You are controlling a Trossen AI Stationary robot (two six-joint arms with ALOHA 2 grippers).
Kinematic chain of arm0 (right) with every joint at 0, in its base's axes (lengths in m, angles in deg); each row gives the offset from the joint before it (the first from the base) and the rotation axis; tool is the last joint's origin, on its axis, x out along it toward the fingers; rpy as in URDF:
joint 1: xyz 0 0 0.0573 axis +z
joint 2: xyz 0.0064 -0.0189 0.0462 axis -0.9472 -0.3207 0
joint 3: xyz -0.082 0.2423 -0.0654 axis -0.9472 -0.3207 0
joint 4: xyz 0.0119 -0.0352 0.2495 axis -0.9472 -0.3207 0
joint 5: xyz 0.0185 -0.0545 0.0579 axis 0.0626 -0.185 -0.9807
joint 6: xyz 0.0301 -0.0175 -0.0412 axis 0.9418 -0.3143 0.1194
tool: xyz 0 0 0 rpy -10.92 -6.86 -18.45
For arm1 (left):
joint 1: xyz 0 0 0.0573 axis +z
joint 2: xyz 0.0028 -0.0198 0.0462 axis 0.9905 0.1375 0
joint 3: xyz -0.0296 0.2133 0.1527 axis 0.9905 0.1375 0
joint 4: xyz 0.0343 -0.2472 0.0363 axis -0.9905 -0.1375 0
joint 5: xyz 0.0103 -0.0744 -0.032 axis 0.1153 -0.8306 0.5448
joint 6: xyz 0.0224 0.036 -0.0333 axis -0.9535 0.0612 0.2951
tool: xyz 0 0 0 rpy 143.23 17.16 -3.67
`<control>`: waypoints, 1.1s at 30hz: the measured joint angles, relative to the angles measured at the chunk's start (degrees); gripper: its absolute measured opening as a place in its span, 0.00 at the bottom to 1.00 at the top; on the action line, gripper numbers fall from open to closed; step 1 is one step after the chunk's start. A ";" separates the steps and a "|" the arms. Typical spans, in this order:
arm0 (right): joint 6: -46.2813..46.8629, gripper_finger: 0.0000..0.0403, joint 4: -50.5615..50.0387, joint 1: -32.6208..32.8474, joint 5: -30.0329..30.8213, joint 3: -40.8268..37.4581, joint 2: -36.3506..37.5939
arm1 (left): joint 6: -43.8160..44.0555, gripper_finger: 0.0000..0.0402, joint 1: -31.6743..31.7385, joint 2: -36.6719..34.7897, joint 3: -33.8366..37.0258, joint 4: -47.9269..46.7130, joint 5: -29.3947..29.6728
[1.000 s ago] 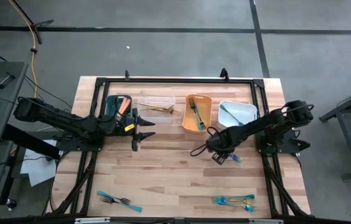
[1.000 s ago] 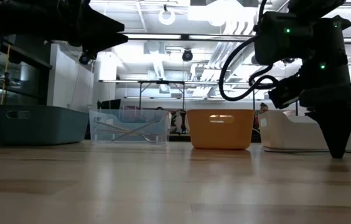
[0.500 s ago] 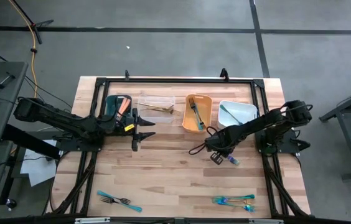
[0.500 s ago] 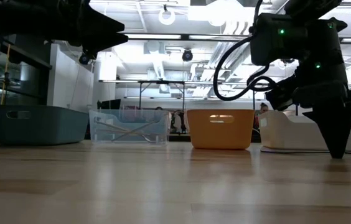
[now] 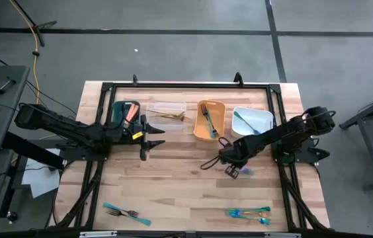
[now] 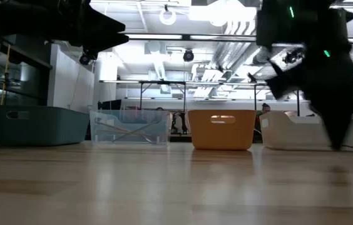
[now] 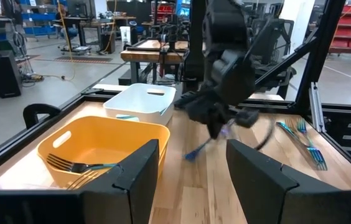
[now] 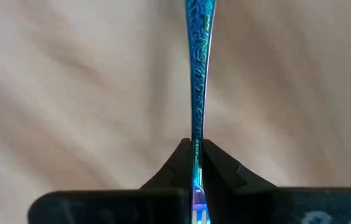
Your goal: Sort silverware by color (type)
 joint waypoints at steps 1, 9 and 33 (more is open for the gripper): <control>-0.70 0.01 3.02 0.63 -0.12 0.89 0.13 | 0.00 0.45 0.00 0.02 0.00 0.05 0.00; -4.56 0.01 26.74 3.92 2.65 1.58 -1.21 | 0.14 0.45 0.00 0.01 0.00 0.32 0.00; -42.20 0.01 78.75 -2.10 24.47 -0.66 -2.04 | 2.50 0.45 -0.09 0.00 0.00 6.79 -3.28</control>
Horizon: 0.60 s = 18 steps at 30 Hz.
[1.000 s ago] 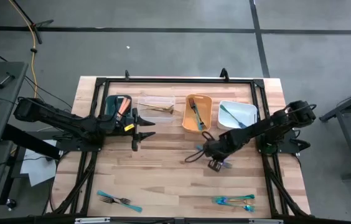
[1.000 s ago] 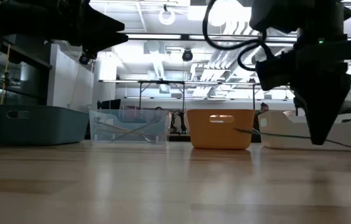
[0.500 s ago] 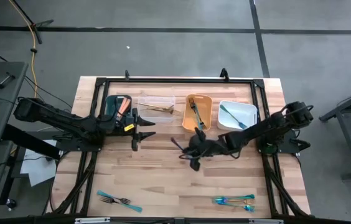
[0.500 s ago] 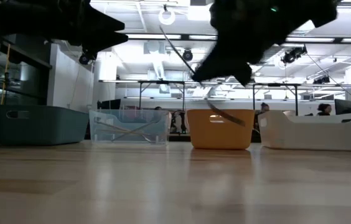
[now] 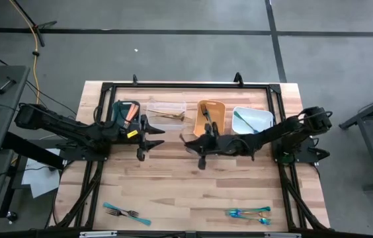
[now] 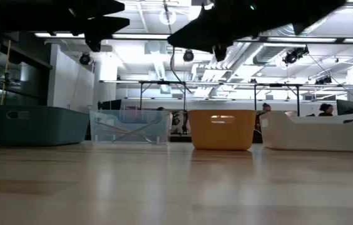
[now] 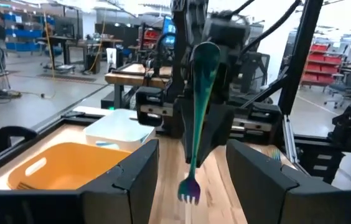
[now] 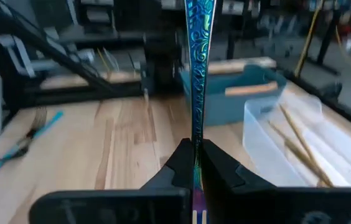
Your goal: Sort silverware by color (type)
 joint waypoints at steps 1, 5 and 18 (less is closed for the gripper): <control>-0.66 0.01 4.26 -0.30 -0.17 -2.02 0.00 | 0.02 0.45 0.00 0.00 0.00 0.10 0.00; -1.34 0.01 22.06 -1.53 -0.56 -11.89 0.00 | -0.02 0.45 -0.18 0.01 0.00 0.10 -0.13; 0.66 0.01 22.38 -3.72 -5.53 -10.43 0.31 | -4.48 0.45 -0.76 0.00 0.00 1.19 0.04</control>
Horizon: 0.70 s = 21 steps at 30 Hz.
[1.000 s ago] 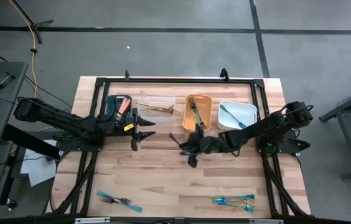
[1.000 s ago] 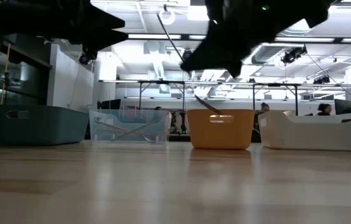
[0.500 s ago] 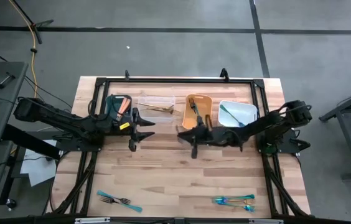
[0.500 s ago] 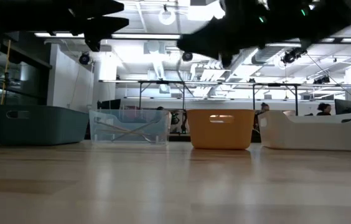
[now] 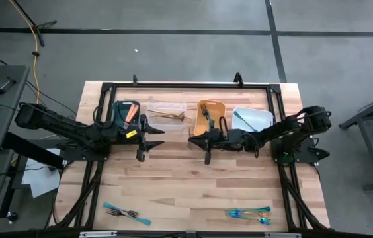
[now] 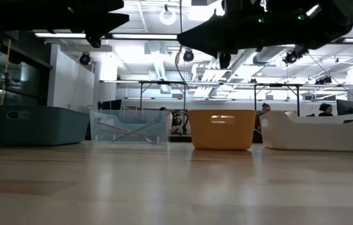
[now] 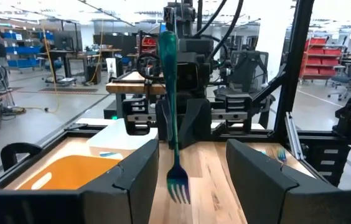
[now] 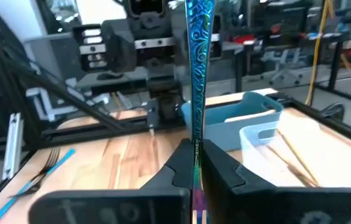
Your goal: Sort silverware by color (type)
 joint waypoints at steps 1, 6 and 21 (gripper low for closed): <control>0.05 0.01 -1.41 0.01 -0.60 0.60 0.00 | 0.22 0.45 0.00 0.00 0.00 -0.03 0.00; 0.05 0.02 -2.56 0.58 -0.82 1.22 0.00 | 0.51 0.45 0.02 0.00 0.00 -0.22 0.00; 0.02 0.01 -2.61 0.88 -0.84 1.26 0.02 | 2.05 0.45 0.04 0.00 0.00 -0.63 0.02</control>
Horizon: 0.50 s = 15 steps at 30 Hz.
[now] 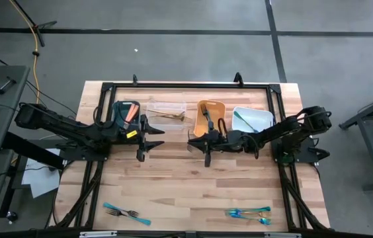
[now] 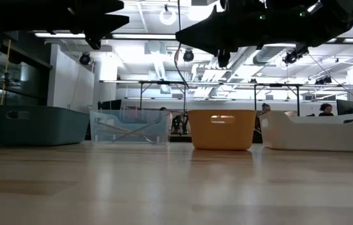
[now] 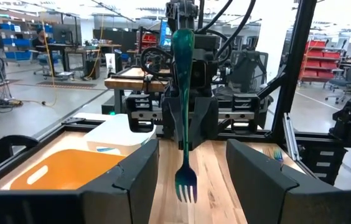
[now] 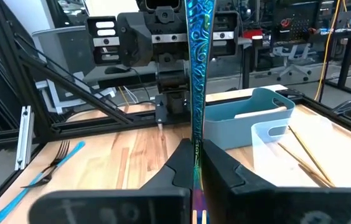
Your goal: Sort silverware by color (type)
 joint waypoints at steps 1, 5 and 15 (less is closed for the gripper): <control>0.01 0.01 0.05 0.00 0.00 0.00 0.00 | -0.01 0.45 0.00 0.00 0.00 0.00 0.00; -0.03 0.01 0.05 0.00 -0.20 0.00 0.00 | 0.00 0.45 0.00 0.01 0.00 0.00 0.00; -1.73 0.01 -5.02 -1.26 1.46 1.03 5.04 | 0.01 0.45 0.00 0.00 0.00 -0.09 0.00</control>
